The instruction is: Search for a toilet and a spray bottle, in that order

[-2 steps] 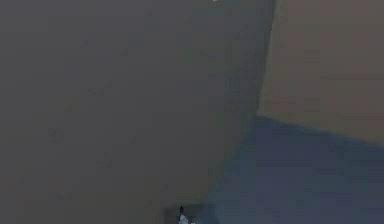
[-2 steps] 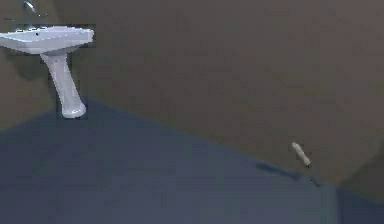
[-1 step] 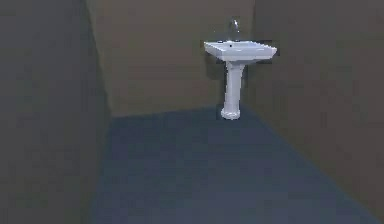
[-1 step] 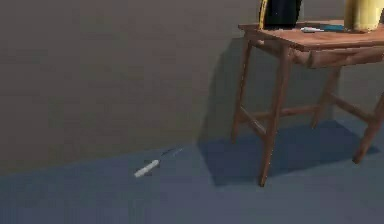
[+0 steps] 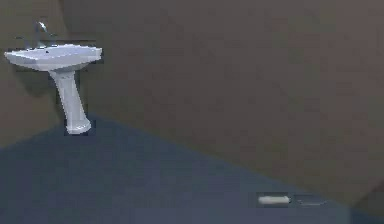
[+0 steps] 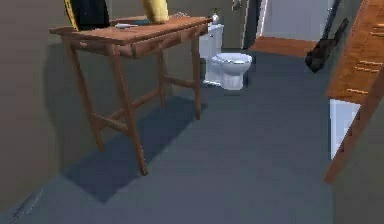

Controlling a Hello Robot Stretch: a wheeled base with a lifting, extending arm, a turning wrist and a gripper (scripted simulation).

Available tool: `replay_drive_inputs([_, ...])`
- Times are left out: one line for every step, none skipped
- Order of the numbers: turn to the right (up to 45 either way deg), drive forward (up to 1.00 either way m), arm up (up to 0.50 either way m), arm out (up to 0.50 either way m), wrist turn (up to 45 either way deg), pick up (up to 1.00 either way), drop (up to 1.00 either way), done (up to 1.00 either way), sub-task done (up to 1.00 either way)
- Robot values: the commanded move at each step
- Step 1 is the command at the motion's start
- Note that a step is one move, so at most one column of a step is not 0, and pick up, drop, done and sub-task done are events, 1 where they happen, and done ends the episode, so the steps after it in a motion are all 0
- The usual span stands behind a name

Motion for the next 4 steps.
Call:
replay_drive_inputs([30.0,0.00,0.00,0.00,0.0,0.00,0.00,0.00,0.00])
replay_drive_inputs([0.0,0.10,0.00,0.00,0.0,0.00,0.00,0.00,0.00])
replay_drive_inputs([45.0,0.00,0.00,0.00,0.0,0.00,0.00,0.00,0.00])
replay_drive_inputs([36.0,0.00,0.00,0.00,0.0,0.00,0.00,0.00,0.00])
